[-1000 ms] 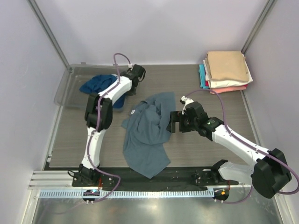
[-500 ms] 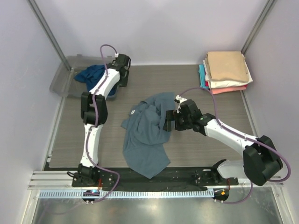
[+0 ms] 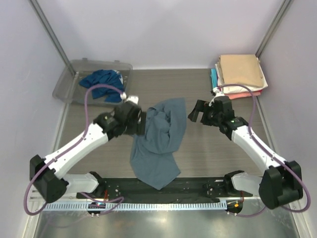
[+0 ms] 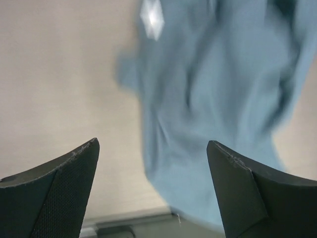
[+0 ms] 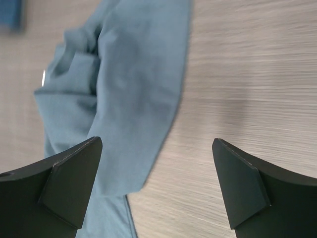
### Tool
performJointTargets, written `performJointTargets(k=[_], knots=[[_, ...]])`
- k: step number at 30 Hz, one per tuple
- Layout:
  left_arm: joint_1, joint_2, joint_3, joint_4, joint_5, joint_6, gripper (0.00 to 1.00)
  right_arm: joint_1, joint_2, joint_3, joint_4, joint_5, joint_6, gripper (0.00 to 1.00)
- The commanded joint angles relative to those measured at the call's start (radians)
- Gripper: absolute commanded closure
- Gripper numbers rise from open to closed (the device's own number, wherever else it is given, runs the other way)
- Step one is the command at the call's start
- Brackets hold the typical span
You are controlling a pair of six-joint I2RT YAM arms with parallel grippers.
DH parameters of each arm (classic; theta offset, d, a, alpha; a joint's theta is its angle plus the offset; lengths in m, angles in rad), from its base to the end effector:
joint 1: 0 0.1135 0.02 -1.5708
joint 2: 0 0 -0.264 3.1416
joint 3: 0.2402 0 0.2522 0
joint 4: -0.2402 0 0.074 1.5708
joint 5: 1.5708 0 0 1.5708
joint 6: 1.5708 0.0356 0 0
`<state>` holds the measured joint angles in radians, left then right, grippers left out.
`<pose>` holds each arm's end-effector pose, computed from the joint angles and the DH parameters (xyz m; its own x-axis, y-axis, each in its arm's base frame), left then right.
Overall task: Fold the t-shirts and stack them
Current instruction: Flatten the tshirt out
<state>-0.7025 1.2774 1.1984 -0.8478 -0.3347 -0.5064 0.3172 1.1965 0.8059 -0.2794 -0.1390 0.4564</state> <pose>0.2039 -0.1573 0.3206 -0.7567 0.0404 -0.6525 0.1060 0.9925 -0.0615 0.2440 0.0853 0.2536 -0.7112 0.2259 -0.6657 -0.1099 0.8996 0.4227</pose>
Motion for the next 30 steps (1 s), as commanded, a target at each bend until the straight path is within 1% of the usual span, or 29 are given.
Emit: performJointTargets(k=[1,2,3,4,5,6,8,9,10,12,16,19,21,22,23,24,25,26,27,28,29,30], knots=[[-0.119,-0.114,-0.237,0.027,0.184,-0.253,0.11,-0.062,-0.092,-0.034,-0.021,-0.004,0.014,0.00],[-0.158,-0.140,-0.276,0.041,0.207,-0.318,0.10,-0.070,-0.112,-0.046,-0.036,0.002,0.011,0.00],[-0.232,-0.171,-0.304,0.055,0.207,-0.354,0.10,-0.079,-0.120,-0.053,-0.044,0.009,0.013,0.00],[-0.265,-0.176,-0.351,0.055,0.209,-0.388,0.09,-0.092,-0.126,-0.069,-0.046,0.013,0.014,0.00],[-0.294,-0.177,-0.373,0.059,0.229,-0.444,0.08,-0.099,-0.135,-0.079,-0.047,0.012,0.019,0.00],[-0.351,-0.173,-0.391,0.070,0.236,-0.467,0.07,-0.102,-0.137,-0.086,-0.047,0.009,0.022,0.00],[-0.405,-0.155,-0.436,0.124,0.250,-0.514,0.04,-0.107,-0.138,-0.108,-0.047,0.001,0.030,0.00],[-0.449,-0.145,-0.475,0.156,0.272,-0.553,0.04,-0.107,-0.137,-0.112,-0.047,-0.005,0.036,0.00],[-0.468,-0.127,-0.490,0.217,0.282,-0.572,0.04,-0.107,-0.138,-0.117,-0.047,-0.010,0.041,0.00],[-0.514,-0.098,-0.511,0.265,0.298,-0.609,0.04,-0.107,-0.141,-0.128,-0.047,-0.017,0.045,0.00],[-0.554,0.022,-0.496,0.277,0.296,-0.652,0.05,-0.109,-0.169,-0.143,-0.052,-0.004,0.039,0.00],[-0.569,0.120,-0.482,0.292,0.292,-0.655,0.07,-0.109,-0.170,-0.148,-0.056,0.004,0.030,0.00],[-0.569,0.178,-0.476,0.305,0.274,-0.647,0.10,-0.110,-0.161,-0.148,-0.057,0.003,0.030,0.00],[-0.569,0.194,-0.474,0.322,0.260,-0.644,0.13,-0.110,-0.158,-0.148,-0.058,0.001,0.028,0.00],[-0.568,0.210,-0.465,0.329,0.240,-0.636,0.31,-0.109,-0.144,-0.145,-0.055,-0.002,0.025,0.00],[-0.566,0.232,-0.458,0.332,0.229,-0.632,0.45,-0.109,-0.138,-0.143,-0.052,-0.007,0.025,0.00],[-0.562,0.241,-0.447,0.331,0.221,-0.623,0.78,-0.109,-0.132,-0.143,-0.046,-0.022,0.024,0.00],[-0.558,0.241,-0.409,0.317,0.192,-0.610,0.95,-0.109,-0.115,-0.143,-0.032,-0.030,0.027,0.00],[-0.555,0.235,-0.386,0.285,0.162,-0.600,1.00,-0.110,-0.103,-0.143,-0.023,-0.039,0.028,0.00],[-0.552,0.196,-0.352,0.194,0.126,-0.589,1.00,-0.109,-0.089,-0.142,-0.014,-0.065,0.031,0.00],[-0.543,0.169,-0.288,0.135,0.081,-0.581,1.00,-0.109,-0.074,-0.139,0.014,-0.079,0.036,0.00],[-0.516,0.130,-0.246,0.008,0.001,-0.571,1.00,-0.109,-0.034,-0.139,0.032,-0.094,0.050,0.00]])
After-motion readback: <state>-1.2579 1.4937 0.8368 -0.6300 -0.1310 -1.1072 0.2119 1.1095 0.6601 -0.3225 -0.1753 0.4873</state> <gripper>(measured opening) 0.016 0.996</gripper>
